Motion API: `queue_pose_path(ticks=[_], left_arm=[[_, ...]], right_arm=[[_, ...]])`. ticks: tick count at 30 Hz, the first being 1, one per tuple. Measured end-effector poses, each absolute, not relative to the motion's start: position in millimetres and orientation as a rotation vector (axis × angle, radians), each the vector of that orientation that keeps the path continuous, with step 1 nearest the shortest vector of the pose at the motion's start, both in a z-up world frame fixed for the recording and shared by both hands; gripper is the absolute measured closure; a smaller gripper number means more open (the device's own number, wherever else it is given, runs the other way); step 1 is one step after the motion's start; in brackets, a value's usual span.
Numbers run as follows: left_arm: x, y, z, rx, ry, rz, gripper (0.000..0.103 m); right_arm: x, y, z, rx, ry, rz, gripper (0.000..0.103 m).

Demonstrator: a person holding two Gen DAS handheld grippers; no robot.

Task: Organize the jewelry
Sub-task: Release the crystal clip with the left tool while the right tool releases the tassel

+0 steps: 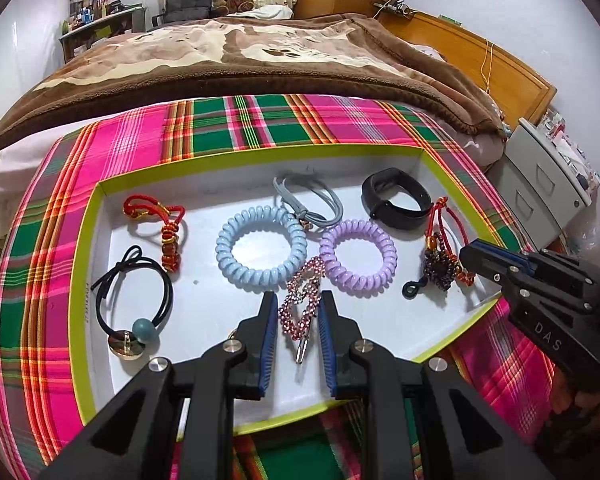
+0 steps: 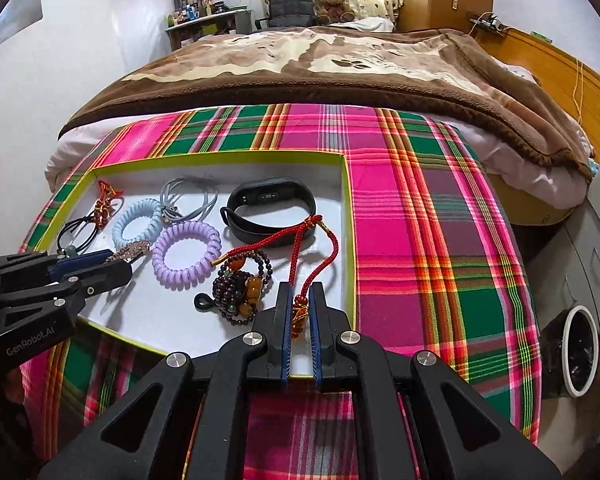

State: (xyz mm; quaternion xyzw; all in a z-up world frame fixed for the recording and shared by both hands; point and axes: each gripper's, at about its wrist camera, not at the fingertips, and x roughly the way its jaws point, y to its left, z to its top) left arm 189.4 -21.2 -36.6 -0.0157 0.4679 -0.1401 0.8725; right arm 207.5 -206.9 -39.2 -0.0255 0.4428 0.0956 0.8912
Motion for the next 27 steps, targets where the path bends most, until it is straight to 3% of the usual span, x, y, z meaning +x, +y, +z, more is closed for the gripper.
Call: queue_pose_path(ticks=[11, 15, 19, 27], left_arm=[[188, -20, -34, -0.033, 0.969, -0.289, 0.072], [188, -19, -32, -0.037, 0.965, -0.282, 0.065], [186, -19, -30, -0.033, 0.965, -0.277, 0.064], [168, -18, -18, -0.003, 0.926, -0.237, 0.059]], right_arm=[[207, -205, -36, -0.058, 0.904, 0.181, 0.089], [206, -204, -34, -0.061, 0.902, 0.185, 0.084], [203, -202, -32, -0.059, 0.886, 0.191, 0.062], [190, -204, -21, -0.012, 0.843, 0.206, 0.061]])
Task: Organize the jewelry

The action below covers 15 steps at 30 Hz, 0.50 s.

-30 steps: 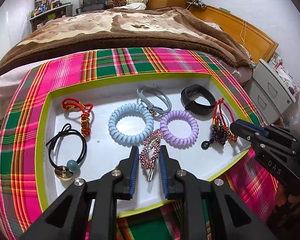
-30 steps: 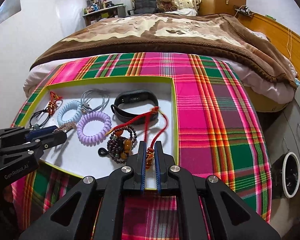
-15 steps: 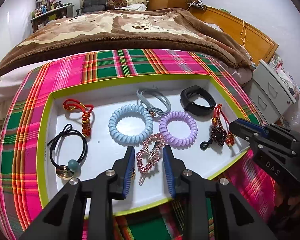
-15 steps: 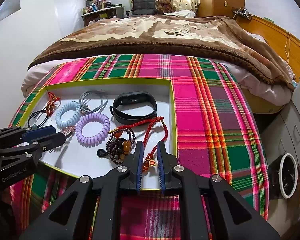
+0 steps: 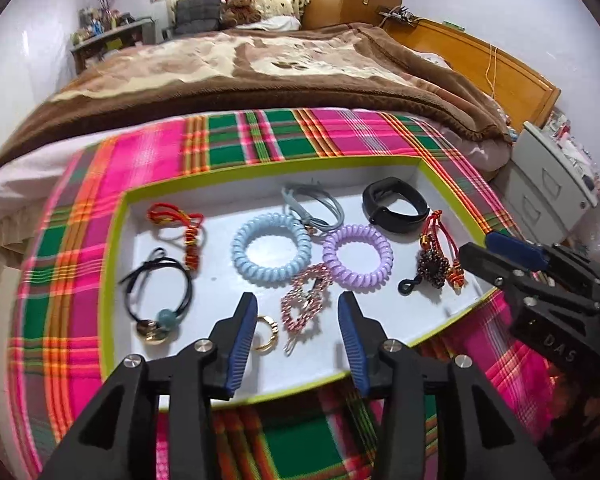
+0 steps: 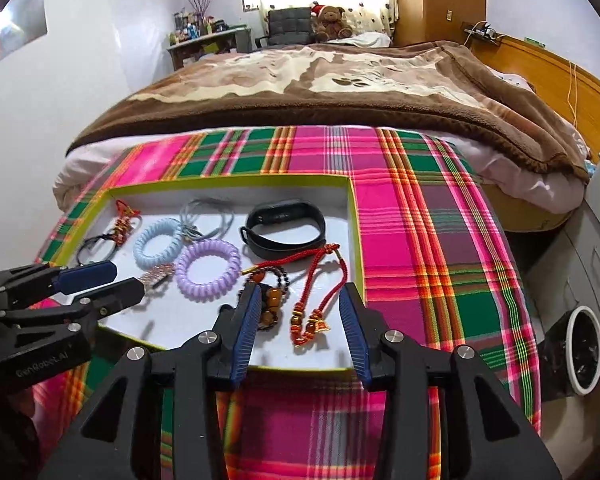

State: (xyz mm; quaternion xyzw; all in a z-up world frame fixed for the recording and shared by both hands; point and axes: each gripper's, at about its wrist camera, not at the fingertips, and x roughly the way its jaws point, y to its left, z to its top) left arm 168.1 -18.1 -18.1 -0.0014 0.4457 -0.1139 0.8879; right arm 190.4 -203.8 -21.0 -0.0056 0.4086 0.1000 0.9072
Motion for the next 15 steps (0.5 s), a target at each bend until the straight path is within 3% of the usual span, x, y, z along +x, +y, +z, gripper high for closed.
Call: queue_pose_path(ticks=[7, 15], left_arm=[[138, -8, 1, -0.058, 0.875, -0.189, 0.052], [96, 1, 16, -0.041, 0.807, -0.059, 0.051]], right_arm=[[164, -199, -5, -0.003, 0.797, 0.223, 0.061], [123, -190, 13, 0.006, 0.729, 0.252, 0.061]])
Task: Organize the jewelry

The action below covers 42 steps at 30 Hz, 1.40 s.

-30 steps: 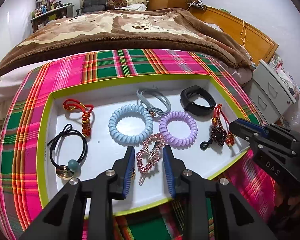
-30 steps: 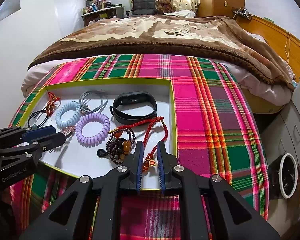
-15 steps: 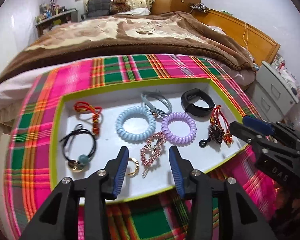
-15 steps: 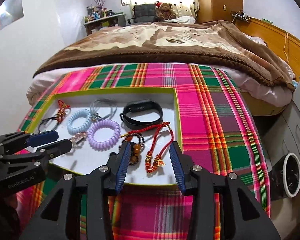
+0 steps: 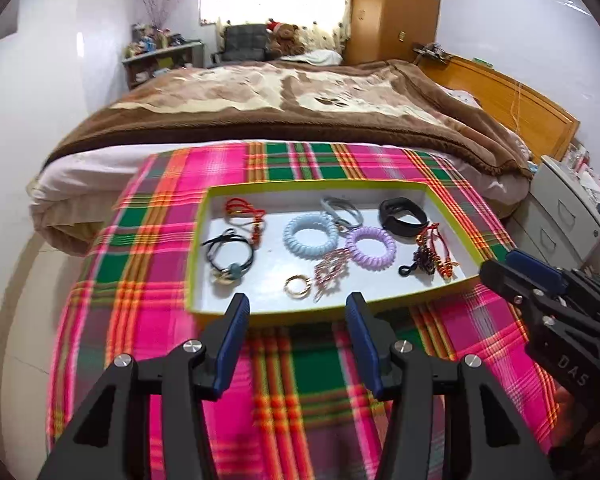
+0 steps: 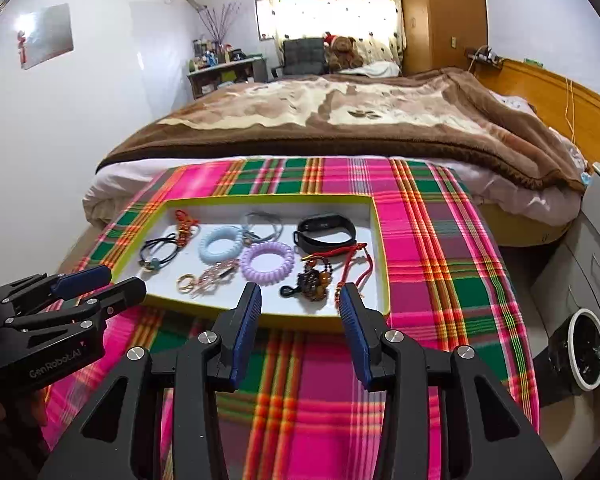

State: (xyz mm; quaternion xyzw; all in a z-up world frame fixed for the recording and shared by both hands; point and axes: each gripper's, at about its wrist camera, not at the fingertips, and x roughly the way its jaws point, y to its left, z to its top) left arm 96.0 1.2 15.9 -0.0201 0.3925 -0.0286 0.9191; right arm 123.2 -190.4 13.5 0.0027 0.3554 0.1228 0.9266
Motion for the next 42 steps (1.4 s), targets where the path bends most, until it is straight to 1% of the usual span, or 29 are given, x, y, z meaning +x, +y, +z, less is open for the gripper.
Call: queue_pose_path(ticks=[7, 14, 17, 42], left_arm=[[60, 9, 21, -0.033, 0.746, 0.044, 0.051], [44, 6, 21, 0.010, 0.721, 0.101, 0.051], [38, 5, 21, -0.015, 0.713, 0.075, 0.051], [33, 3, 22, -0.053, 0.716, 0.057, 0.051]], right_arm=[[90, -184, 23, -0.007, 0.682, 0.264, 0.061], [74, -181, 22, -0.008, 0.668, 0.264, 0.061], [71, -181, 22, -0.010, 0.661, 0.256, 0.061], [66, -179, 22, 0.006, 0.662, 0.253, 0.061]])
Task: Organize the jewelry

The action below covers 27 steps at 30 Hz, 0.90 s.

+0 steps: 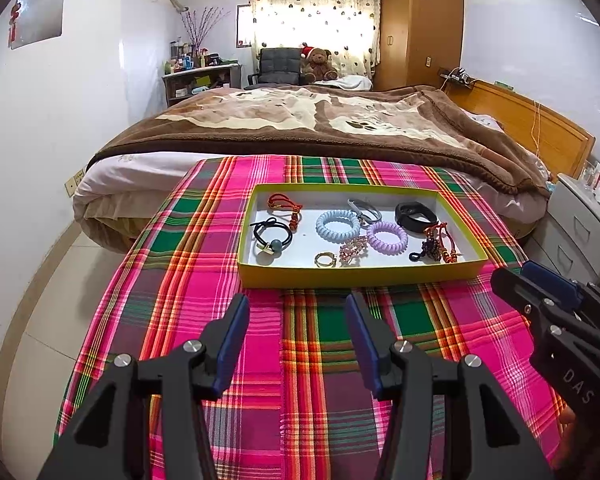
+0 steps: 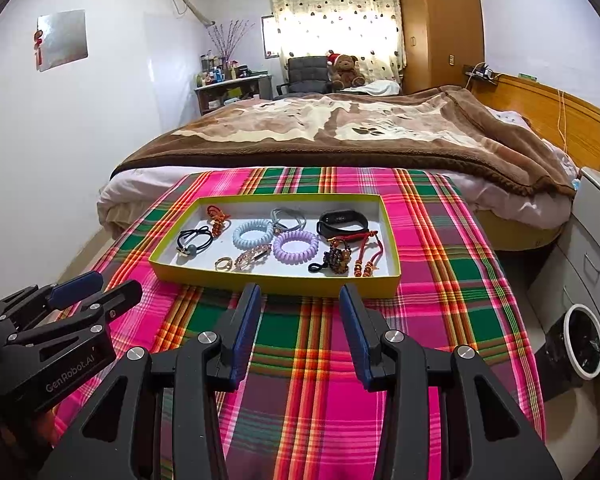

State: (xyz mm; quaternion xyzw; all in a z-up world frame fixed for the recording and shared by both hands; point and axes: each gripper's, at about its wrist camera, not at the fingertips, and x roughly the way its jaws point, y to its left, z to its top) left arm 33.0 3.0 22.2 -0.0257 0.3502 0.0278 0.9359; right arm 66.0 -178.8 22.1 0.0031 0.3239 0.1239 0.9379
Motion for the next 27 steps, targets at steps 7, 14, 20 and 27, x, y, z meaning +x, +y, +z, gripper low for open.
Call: queue_pose_path(ticks=[7, 14, 20, 27], left_arm=[[31.4, 3.8, 22.7, -0.053, 0.715, 0.059, 0.051], [31.9, 0.3, 22.1, -0.047, 0.719, 0.057, 0.051], [32.4, -0.3, 23.0, -0.046, 0.716, 0.056, 0.051], [32.4, -1.5, 22.5, -0.047, 0.721, 0.056, 0.051]], right_arm=[[65.1, -178.6, 22.1, 0.001, 0.665, 0.255, 0.061], [65.3, -178.7, 22.2, 0.008, 0.666, 0.251, 0.061], [65.5, -178.2, 22.0, 0.005, 0.667, 0.250, 0.061], [65.7, -176.9, 20.9, 0.006, 0.670, 0.251, 0.061]])
